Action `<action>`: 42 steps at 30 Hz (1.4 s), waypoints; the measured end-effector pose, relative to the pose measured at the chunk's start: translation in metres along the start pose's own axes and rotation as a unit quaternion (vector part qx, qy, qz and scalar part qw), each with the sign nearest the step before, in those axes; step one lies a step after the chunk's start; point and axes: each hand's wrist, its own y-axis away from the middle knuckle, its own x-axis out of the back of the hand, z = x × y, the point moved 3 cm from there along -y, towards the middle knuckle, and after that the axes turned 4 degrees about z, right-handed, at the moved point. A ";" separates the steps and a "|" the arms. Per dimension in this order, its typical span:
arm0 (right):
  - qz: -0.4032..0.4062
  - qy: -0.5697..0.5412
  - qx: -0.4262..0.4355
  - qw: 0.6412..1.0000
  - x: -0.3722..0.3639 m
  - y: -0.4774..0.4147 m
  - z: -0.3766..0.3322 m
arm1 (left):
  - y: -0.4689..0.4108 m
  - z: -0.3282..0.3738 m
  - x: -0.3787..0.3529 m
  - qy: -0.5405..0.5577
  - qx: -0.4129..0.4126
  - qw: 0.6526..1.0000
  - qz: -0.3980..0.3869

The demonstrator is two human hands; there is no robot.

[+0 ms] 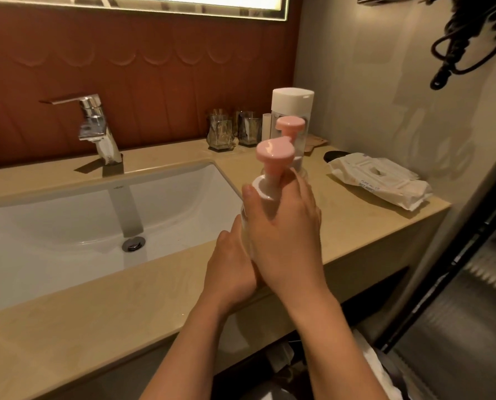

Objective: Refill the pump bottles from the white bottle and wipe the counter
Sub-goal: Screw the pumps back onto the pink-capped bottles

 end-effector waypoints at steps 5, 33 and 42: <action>-0.190 -0.136 -0.008 0.972 0.033 -0.022 0.010 | -0.007 -0.005 -0.003 -0.039 -0.007 0.998 -0.046; -0.044 -0.021 0.022 0.999 -0.006 -0.041 0.011 | -0.008 -0.012 -0.007 -0.078 0.017 0.997 0.015; -0.041 -0.001 0.032 0.999 -0.001 -0.018 0.014 | 0.005 0.000 -0.001 -0.056 -0.020 0.998 0.020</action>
